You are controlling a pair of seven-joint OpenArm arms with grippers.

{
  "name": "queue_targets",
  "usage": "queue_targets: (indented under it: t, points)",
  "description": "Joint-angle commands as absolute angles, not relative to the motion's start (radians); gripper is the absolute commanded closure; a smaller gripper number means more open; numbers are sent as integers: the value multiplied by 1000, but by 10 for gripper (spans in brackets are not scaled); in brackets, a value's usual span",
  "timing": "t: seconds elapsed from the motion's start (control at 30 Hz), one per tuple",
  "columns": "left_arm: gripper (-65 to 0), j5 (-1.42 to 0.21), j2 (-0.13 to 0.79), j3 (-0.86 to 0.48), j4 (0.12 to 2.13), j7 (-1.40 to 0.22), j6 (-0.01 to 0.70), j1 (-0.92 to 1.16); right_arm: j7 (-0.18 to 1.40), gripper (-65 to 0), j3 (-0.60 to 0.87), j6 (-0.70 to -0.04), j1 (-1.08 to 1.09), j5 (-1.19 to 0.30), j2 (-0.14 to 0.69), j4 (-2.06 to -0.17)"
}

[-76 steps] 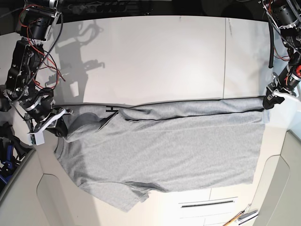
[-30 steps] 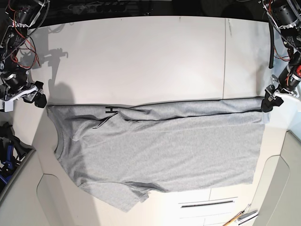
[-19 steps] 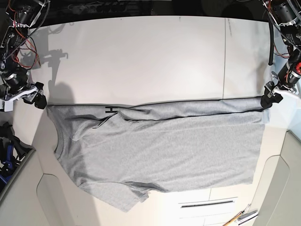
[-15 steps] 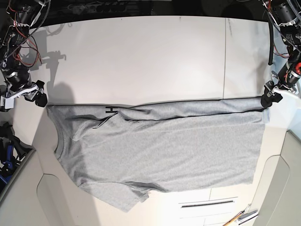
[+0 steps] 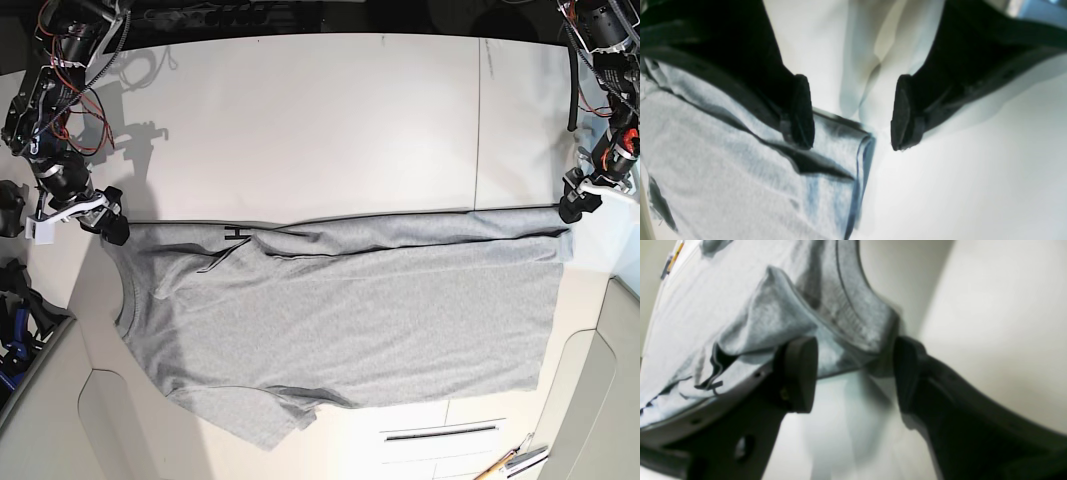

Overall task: Fold the T-shirt properly
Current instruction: 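Hold the folded edge with both grippers and drag the shirt toward the robot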

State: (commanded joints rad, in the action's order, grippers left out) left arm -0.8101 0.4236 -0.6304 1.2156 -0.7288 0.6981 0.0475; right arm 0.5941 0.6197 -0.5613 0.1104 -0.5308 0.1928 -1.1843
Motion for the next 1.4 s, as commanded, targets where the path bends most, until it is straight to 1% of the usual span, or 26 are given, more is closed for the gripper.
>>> queue_targets:
  t: [0.23,0.37,0.53,0.57,0.6,0.63,0.7,0.77,0.8,0.83,0.93,1.1,1.23,1.4]
  points:
    - [-400,-810,423,-568,1146,-658,698,47,571,-360,593,-561,110,-523,189,-1176]
    - [-400,-809,396,-567,1145,-657,698,47,533,-360,593,-561,111,-505,190,-1176]
    - [-399,-791,375,-567,1145,-654,698,47,527,-358,593,-550,116,-501,190,-1176]
    - [-390,-790,374,-567,1145,-654,698,47,527,-333,593,-549,117,-501,190,-1176]
    - [-356,-788,374,-567,1145,-654,698,47,527,-289,593,-550,116,-501,190,-1176]
    - [-302,-788,374,-567,1145,-654,698,47,527,-233,593,-550,116,-501,190,-1176]
    - [-166,-788,374,-567,1145,-654,698,46,524,-121,593,-550,119,-501,190,-1176]
    - [-62,-788,374,-567,1145,-654,698,41,522,-23,593,-550,124,-501,190,-1176]
    - [-17,-784,374,-567,1145,-654,698,37,522,0,593,-551,128,-501,190,-1176]
    - [0,-780,375,-567,1145,-655,698,32,523,0,593,-558,133,-501,191,-1176]
    - [0,-770,378,-567,1146,-678,698,13,533,0,593,-568,148,-501,191,-1176]
    - [0,-775,397,-567,1202,-726,698,19,612,0,594,-569,151,-503,193,-1206]
    - [0,-795,399,-595,1279,-746,698,60,638,0,596,-572,108,-540,213,-1244]
    - [0,-812,399,-630,1361,-761,698,126,661,0,596,-574,32,-569,216,-1330]
